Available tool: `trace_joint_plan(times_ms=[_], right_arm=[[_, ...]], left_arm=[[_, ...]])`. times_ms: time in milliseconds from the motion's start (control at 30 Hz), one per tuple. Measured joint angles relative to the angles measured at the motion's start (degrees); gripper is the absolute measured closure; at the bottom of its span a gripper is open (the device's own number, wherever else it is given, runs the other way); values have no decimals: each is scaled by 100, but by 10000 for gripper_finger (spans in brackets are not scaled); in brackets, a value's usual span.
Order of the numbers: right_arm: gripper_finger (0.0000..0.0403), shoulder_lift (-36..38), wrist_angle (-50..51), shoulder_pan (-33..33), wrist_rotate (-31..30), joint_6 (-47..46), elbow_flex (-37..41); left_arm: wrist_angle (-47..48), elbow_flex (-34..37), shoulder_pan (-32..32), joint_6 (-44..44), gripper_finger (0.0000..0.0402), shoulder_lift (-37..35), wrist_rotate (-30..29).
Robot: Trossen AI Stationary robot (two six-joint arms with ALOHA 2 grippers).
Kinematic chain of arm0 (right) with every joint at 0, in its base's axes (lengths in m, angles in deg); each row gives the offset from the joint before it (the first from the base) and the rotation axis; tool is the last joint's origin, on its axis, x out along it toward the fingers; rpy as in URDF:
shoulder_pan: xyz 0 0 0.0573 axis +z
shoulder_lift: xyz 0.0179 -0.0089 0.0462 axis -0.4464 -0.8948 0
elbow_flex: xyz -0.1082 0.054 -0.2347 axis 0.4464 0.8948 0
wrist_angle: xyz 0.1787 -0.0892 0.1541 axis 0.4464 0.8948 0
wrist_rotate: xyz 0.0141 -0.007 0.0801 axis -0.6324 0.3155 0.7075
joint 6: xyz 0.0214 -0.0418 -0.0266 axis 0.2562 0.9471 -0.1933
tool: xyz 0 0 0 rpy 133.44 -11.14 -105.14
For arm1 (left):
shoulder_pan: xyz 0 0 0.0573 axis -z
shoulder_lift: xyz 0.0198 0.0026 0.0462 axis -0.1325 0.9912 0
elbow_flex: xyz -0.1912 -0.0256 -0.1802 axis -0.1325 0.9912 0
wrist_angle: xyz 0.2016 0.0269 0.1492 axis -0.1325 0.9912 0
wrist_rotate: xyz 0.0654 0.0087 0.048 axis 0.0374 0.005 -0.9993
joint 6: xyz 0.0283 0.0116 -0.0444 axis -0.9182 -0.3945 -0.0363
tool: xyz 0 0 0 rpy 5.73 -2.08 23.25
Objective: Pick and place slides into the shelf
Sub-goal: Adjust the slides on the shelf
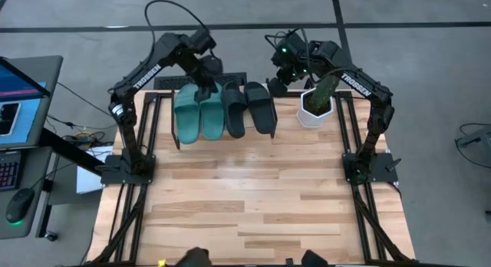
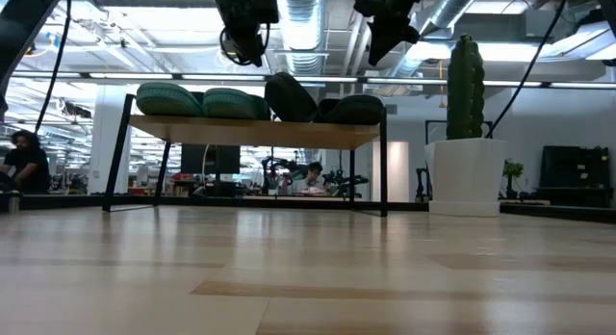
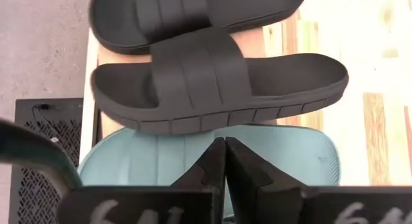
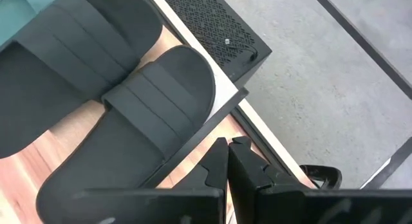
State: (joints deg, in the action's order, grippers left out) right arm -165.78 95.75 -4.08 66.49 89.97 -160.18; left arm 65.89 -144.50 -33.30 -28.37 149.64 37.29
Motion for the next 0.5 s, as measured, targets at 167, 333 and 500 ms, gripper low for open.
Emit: trace_joint_plan(times_ms=[167,333,500], right_arm=[[403,0,1,74,2,1,0],[403,0,-2,196,2,2,0],[403,0,-5,321,4,2,0]], left_arm=[[-85,0,190,24,402,42,-180],[-187,13,256,140,401,36,-412],[-67,78,265,335,401,201,-608]])
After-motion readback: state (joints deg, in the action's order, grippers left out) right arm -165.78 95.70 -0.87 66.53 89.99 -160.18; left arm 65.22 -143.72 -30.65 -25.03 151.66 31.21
